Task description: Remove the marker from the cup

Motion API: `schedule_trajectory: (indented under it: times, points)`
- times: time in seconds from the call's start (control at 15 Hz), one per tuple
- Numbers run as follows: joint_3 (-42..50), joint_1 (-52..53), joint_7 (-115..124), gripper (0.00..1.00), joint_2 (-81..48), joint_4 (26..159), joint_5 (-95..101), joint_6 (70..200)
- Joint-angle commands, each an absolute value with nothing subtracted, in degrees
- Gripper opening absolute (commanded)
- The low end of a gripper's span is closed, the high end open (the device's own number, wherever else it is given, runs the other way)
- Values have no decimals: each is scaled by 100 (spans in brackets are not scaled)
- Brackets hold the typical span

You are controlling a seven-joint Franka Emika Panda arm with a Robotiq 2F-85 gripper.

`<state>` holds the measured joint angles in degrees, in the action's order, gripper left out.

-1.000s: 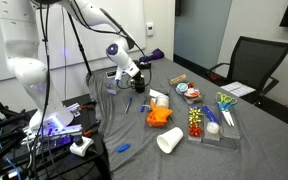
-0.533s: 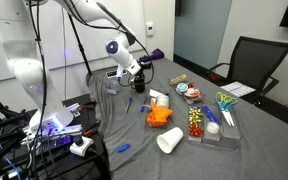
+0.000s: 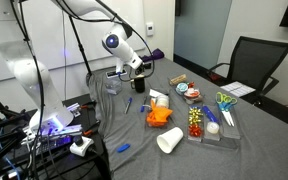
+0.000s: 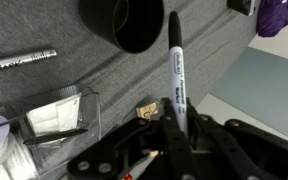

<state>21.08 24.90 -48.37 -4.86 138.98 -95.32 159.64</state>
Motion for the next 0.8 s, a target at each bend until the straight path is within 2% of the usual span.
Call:
schedule_trajectory:
  times: [0.0, 0.07, 0.33, 0.73]
  points:
    - [2260, 2385, -4356, 3, -86, 14259, -8266, 15594]
    - [1459, 1532, -4150, 3, -58, 14305, -7645, 15584]
    - [1028, 861, -3689, 3, -35, 14479, -5602, 15395]
    - [1492, 942, -3231, 3, 69, 14489, -3092, 15003]
